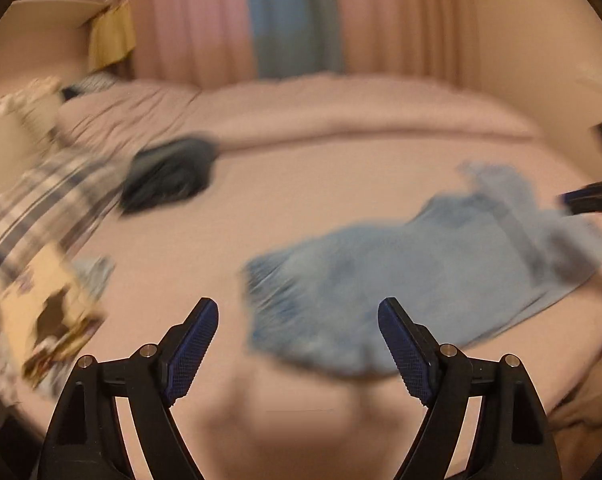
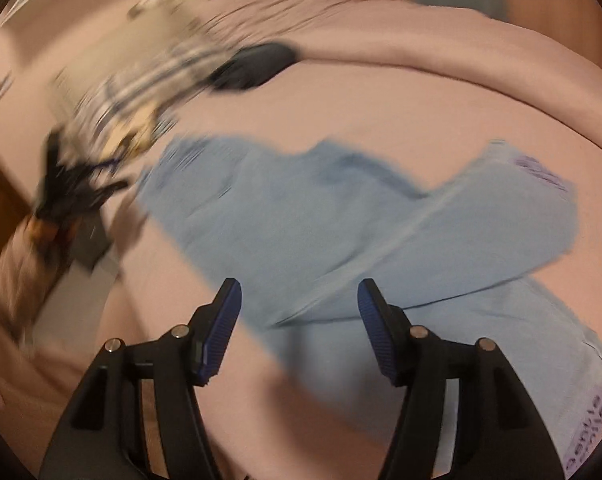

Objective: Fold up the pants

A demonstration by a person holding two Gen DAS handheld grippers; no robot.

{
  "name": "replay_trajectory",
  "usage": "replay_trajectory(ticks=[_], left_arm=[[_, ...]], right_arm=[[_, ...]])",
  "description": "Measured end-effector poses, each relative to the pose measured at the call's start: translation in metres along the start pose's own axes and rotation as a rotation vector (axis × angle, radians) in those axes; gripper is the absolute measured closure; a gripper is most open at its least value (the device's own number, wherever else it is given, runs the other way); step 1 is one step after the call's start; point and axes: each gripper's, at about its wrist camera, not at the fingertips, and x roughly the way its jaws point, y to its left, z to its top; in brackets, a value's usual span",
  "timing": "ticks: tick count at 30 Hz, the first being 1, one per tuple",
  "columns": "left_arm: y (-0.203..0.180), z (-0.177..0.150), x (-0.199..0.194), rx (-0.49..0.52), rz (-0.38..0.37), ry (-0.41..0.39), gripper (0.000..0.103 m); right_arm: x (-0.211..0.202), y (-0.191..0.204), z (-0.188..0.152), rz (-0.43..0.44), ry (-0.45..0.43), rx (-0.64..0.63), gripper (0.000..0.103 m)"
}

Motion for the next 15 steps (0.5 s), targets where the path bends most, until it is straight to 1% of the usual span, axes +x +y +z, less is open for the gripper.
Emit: replay_trajectory(ticks=[1, 2, 4, 5, 7, 9, 10, 12, 13, 15], left_arm=[[-0.014, 0.009, 0.003, 0.005, -0.062, -0.005, 0.02], [-0.027, 0.016, 0.012, 0.006, -0.121, 0.019, 0.02], [-0.051, 0.024, 0.033, 0.011, -0.206, 0.071, 0.02], [-0.068, 0.027, 0.047, 0.013, -0.261, 0.1, 0.02], [-0.102, 0.033, 0.075, 0.018, -0.359, 0.157, 0.02], [-0.129, 0.038, 0.094, 0.036, -0.419, 0.185, 0.02], [-0.146, 0.042, 0.105, 0.039, -0.466, 0.203, 0.02], [-0.165, 0.047, 0.123, 0.044, -0.53, 0.239, 0.021], [-0.177, 0.048, 0.131, 0.057, -0.551, 0.258, 0.021], [-0.195, 0.05, 0.146, 0.09, -0.563, 0.291, 0.021]], right_arm=[[0.0, -0.012, 0.007, -0.045, -0.006, 0.039, 0.042], [0.002, -0.025, 0.015, -0.086, -0.002, 0.078, 0.042], [0.012, -0.045, 0.031, -0.153, 0.023, 0.141, 0.042], [0.019, -0.055, 0.038, -0.17, 0.042, 0.176, 0.041], [0.032, -0.076, 0.053, -0.172, 0.077, 0.262, 0.041], [0.046, -0.091, 0.064, -0.17, 0.109, 0.317, 0.042], [0.054, -0.099, 0.071, -0.187, 0.132, 0.344, 0.042], [0.064, -0.107, 0.083, -0.193, 0.162, 0.364, 0.042], [0.071, -0.111, 0.089, -0.197, 0.167, 0.374, 0.043], [0.087, -0.119, 0.104, -0.201, 0.192, 0.396, 0.043]])
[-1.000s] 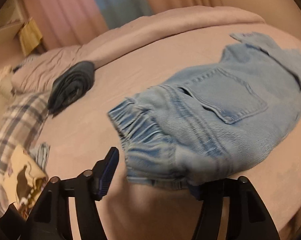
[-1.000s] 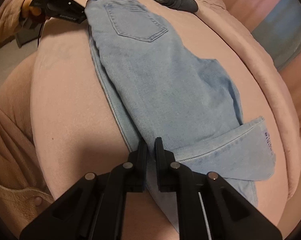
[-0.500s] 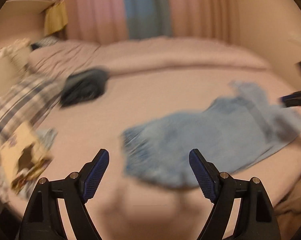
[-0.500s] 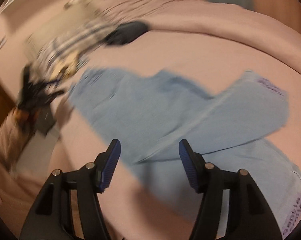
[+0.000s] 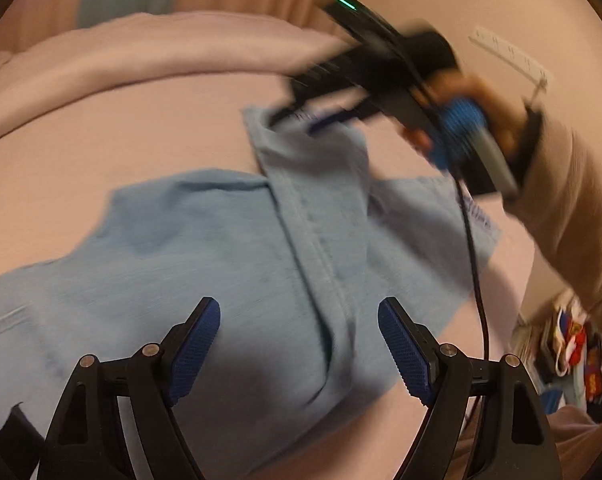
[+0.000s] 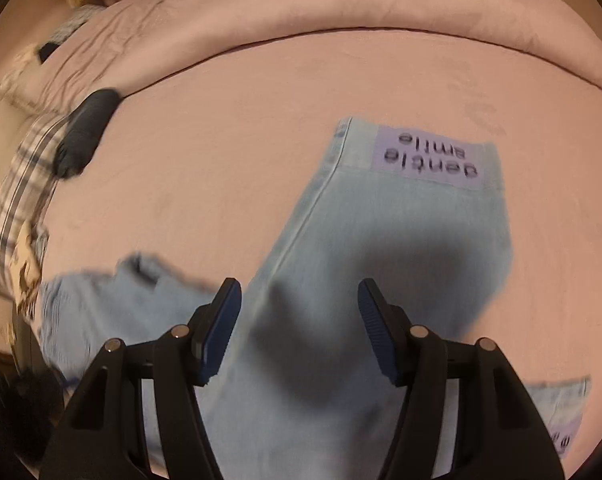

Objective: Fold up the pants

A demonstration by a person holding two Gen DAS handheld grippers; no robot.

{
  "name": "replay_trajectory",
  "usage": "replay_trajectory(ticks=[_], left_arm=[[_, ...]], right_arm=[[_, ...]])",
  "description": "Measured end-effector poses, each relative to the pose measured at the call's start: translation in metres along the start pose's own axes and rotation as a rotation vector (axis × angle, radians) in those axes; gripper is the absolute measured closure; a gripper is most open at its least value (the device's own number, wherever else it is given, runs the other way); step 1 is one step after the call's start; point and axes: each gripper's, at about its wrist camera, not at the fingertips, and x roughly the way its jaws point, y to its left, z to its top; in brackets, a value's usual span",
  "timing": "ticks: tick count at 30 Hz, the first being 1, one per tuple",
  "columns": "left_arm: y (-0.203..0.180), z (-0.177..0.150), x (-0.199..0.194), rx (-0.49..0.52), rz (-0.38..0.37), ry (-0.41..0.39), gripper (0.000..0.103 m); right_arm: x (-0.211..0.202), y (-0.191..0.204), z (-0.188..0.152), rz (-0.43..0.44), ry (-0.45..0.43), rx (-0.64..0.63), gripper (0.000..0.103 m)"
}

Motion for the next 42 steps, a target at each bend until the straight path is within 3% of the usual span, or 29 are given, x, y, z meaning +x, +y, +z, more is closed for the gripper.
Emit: replay_trajectory(ticks=[6, 8, 9, 10, 11, 12, 15, 18, 21, 24, 28, 31, 33, 36, 39, 42], left_arm=[[-0.008, 0.005, 0.035, 0.003, -0.031, 0.081, 0.04], [-0.014, 0.006, 0.038, 0.035, -0.021, 0.087, 0.061], [-0.018, 0.004, 0.039, 0.043, -0.024, 0.087, 0.065], [-0.021, 0.002, 0.039, 0.046, -0.031, 0.087, 0.076], [-0.023, 0.001, 0.04, 0.05, -0.039, 0.09, 0.085], [-0.025, 0.001, 0.041, 0.059, -0.036, 0.092, 0.085], [-0.039, -0.001, 0.037, 0.093, -0.035, 0.075, 0.093], [-0.057, -0.005, 0.032, 0.145, -0.025, 0.05, 0.094], [-0.073, -0.01, 0.031, 0.202, 0.002, 0.041, 0.094], [-0.083, -0.015, 0.034, 0.227, 0.028, 0.049, 0.094], [-0.084, -0.019, 0.046, 0.248, 0.056, 0.081, 0.094], [-0.089, -0.02, 0.053, 0.28, 0.086, 0.108, 0.094], [-0.095, -0.019, 0.056, 0.298, 0.104, 0.116, 0.094], [-0.101, -0.02, 0.055, 0.32, 0.135, 0.119, 0.094], [-0.102, -0.021, 0.059, 0.333, 0.15, 0.118, 0.096], [-0.097, -0.022, 0.057, 0.325, 0.142, 0.128, 0.098]], right_arm=[[0.053, 0.02, 0.028, -0.119, 0.143, -0.052, 0.043], [0.062, 0.03, 0.027, -0.174, 0.143, -0.124, 0.048], [0.062, 0.034, 0.027, -0.206, 0.134, -0.159, 0.064], [0.059, 0.035, 0.026, -0.205, 0.124, -0.171, 0.072], [0.053, 0.03, 0.026, -0.145, 0.12, -0.143, 0.095], [0.047, 0.024, 0.025, -0.121, 0.108, -0.112, 0.096], [0.018, 0.009, 0.014, -0.066, 0.035, -0.041, 0.097], [-0.041, -0.006, -0.011, 0.032, -0.121, 0.033, 0.097], [-0.12, -0.029, -0.062, 0.092, -0.322, 0.109, 0.097], [-0.157, -0.054, -0.118, 0.128, -0.404, 0.211, 0.096], [-0.156, -0.091, -0.207, 0.12, -0.448, 0.391, 0.096], [-0.126, -0.113, -0.259, 0.162, -0.372, 0.531, 0.094], [-0.111, -0.118, -0.274, 0.172, -0.358, 0.568, 0.091], [-0.114, -0.128, -0.285, 0.272, -0.408, 0.658, 0.087], [-0.123, -0.135, -0.284, 0.272, -0.476, 0.691, 0.068], [-0.129, -0.145, -0.28, 0.261, -0.503, 0.757, 0.067]])
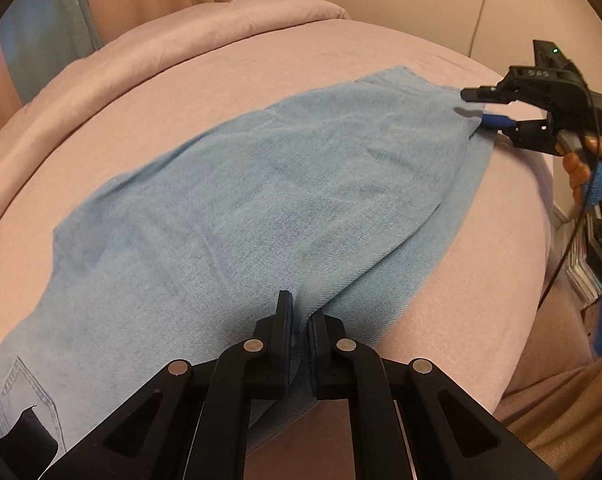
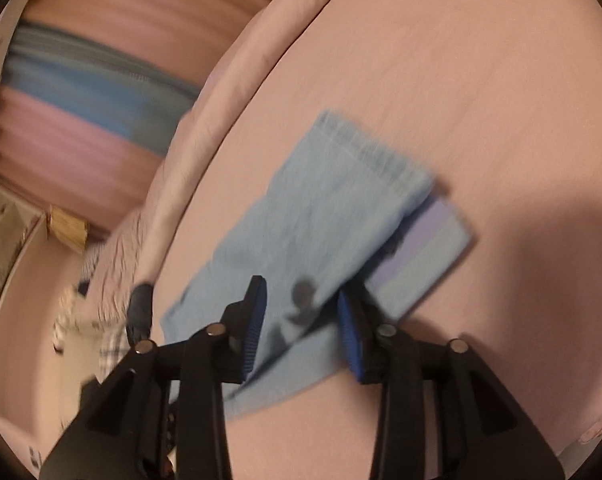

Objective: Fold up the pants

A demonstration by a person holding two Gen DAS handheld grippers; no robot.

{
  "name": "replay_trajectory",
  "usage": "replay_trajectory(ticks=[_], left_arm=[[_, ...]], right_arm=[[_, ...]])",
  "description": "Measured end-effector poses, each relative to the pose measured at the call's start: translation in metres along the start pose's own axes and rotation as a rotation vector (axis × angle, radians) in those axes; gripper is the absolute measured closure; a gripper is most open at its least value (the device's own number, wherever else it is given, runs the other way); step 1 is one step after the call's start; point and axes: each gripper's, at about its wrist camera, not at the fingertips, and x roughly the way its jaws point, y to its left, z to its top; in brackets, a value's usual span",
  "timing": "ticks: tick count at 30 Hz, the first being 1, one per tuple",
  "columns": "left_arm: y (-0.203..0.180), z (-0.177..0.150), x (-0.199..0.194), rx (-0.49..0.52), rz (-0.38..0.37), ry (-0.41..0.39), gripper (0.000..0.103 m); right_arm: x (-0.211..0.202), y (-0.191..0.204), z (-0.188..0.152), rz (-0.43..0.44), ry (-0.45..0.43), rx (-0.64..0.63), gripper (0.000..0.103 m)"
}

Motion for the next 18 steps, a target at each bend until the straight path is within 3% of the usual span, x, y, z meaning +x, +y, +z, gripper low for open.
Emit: replay_trajectory(ticks=[2, 3, 4, 10, 14, 18], left_arm=[[0.014, 0.0, -0.001, -0.019, -0.022, 0.003, 0.099], [0.019, -0.004, -0.006, -0.03, -0.034, 0.004, 0.1], [0.021, -0.003, -0.007, -0.038, -0.042, 0.001, 0.1], [0.025, -0.002, -0.027, -0.072, -0.081, -0.052, 0.101], [0.018, -0.009, -0.033, -0.026, -0.099, -0.047, 0.101], [0.003, -0.016, -0.017, 0.061, -0.035, 0.002, 0.101]], right_arm=[[0.009, 0.003, 0.001, -0.029, 0.006, 0.007, 0.071], [0.01, 0.001, 0.002, -0.031, 0.006, 0.0, 0.079], [0.009, 0.001, 0.005, -0.048, 0.003, -0.019, 0.094], [-0.012, -0.004, 0.003, -0.016, 0.007, -0.033, 0.097], [-0.018, -0.008, 0.002, -0.027, 0.019, -0.053, 0.097], [0.008, -0.025, -0.001, -0.108, 0.084, -0.059, 0.101]])
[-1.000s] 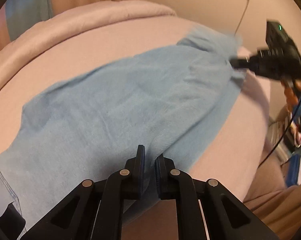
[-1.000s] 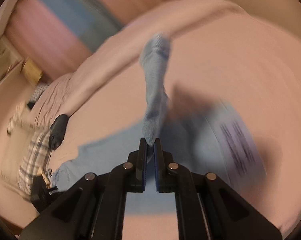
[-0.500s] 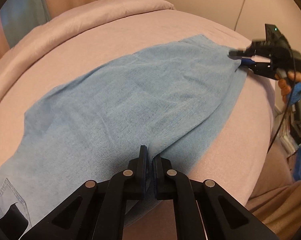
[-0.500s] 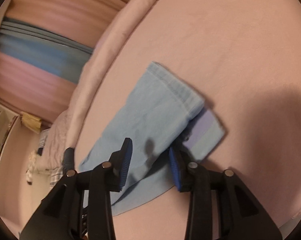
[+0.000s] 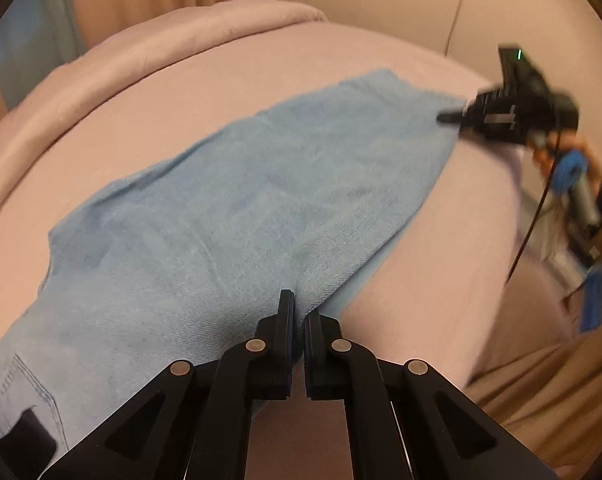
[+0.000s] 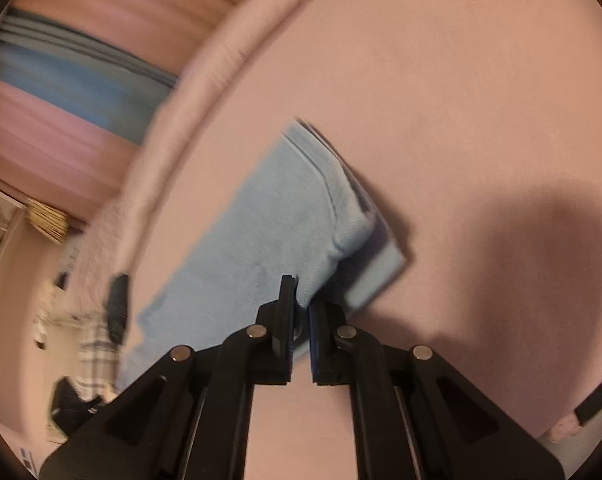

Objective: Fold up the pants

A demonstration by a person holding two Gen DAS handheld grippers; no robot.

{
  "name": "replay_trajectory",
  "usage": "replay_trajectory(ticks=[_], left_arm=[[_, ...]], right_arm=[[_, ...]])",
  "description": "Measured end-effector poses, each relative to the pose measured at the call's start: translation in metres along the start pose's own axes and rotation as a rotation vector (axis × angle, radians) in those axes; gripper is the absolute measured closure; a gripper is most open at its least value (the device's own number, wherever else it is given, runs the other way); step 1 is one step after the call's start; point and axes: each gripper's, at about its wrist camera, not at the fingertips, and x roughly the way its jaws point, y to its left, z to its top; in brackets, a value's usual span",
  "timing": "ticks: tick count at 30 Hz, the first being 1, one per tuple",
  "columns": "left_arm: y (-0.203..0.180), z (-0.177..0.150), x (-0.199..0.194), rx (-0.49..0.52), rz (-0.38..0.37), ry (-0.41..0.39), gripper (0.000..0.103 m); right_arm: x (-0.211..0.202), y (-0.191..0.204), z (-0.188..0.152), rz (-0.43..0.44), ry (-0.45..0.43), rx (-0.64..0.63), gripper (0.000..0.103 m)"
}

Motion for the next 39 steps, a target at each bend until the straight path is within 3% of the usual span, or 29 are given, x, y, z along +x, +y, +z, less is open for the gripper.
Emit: replay_trajectory(ticks=[3, 6, 8, 9, 10, 11, 12, 14, 18, 22, 24, 25, 26, 28, 29, 31, 33, 36, 39], left_arm=[[-0.007, -0.001, 0.0, 0.045, 0.015, 0.014, 0.101], [0.003, -0.002, -0.017, 0.013, -0.026, -0.003, 0.096], [0.017, -0.005, -0.034, -0.047, -0.051, -0.041, 0.078], [0.026, -0.007, -0.043, -0.088, -0.064, -0.07, 0.072], [0.037, -0.01, -0.053, -0.139, -0.08, -0.105, 0.06], [0.051, -0.013, -0.063, -0.2, -0.089, -0.144, 0.052], [0.063, -0.015, -0.068, -0.251, -0.072, -0.171, 0.05], [0.093, -0.023, -0.074, -0.369, 0.015, -0.193, 0.05], [0.145, -0.048, -0.074, -0.584, 0.192, -0.138, 0.05], [0.176, -0.083, -0.08, -0.686, 0.368, -0.099, 0.05], [0.191, -0.108, -0.078, -0.704, 0.505, -0.045, 0.05], [0.199, -0.119, -0.073, -0.718, 0.517, -0.023, 0.051], [0.206, -0.13, -0.069, -0.737, 0.466, -0.042, 0.052], [0.209, -0.135, -0.07, -0.737, 0.456, -0.095, 0.053], [0.209, -0.134, -0.071, -0.726, 0.462, -0.091, 0.053], [0.21, -0.129, -0.071, -0.718, 0.468, -0.088, 0.053], [0.214, -0.131, -0.082, -0.755, 0.425, -0.103, 0.053], [0.222, -0.143, -0.107, -0.823, 0.365, -0.202, 0.053], [0.221, -0.148, -0.116, -0.825, 0.43, -0.202, 0.053]], right_arm=[[-0.003, -0.005, 0.003, 0.041, -0.002, 0.026, 0.099], [-0.015, -0.006, 0.009, 0.032, 0.005, 0.047, 0.092], [-0.037, -0.009, 0.013, -0.043, -0.055, 0.003, 0.084], [-0.046, -0.006, 0.014, -0.096, -0.095, -0.02, 0.075], [-0.056, 0.001, 0.016, -0.183, -0.149, -0.062, 0.058], [-0.064, 0.009, 0.016, -0.242, -0.193, -0.108, 0.055], [-0.067, 0.015, 0.016, -0.248, -0.21, -0.142, 0.055], [-0.062, 0.035, 0.016, -0.183, -0.179, -0.223, 0.055], [-0.02, 0.087, -0.002, -0.108, -0.04, -0.446, 0.057], [0.027, 0.137, -0.041, -0.032, 0.1, -0.677, 0.06], [0.049, 0.158, -0.07, -0.029, 0.152, -0.821, 0.06], [0.057, 0.163, -0.08, -0.032, 0.173, -0.877, 0.062], [0.07, 0.168, -0.093, -0.047, 0.201, -0.94, 0.062], [0.096, 0.164, -0.109, -0.13, 0.259, -1.032, 0.06], [0.094, 0.163, -0.111, -0.126, 0.23, -1.05, 0.06], [0.092, 0.161, -0.102, -0.124, 0.256, -1.03, 0.06], [0.091, 0.16, -0.091, -0.125, 0.289, -0.977, 0.06], [0.076, 0.165, -0.088, -0.133, 0.24, -0.987, 0.058], [0.065, 0.19, -0.097, -0.038, 0.199, -1.006, 0.058]])
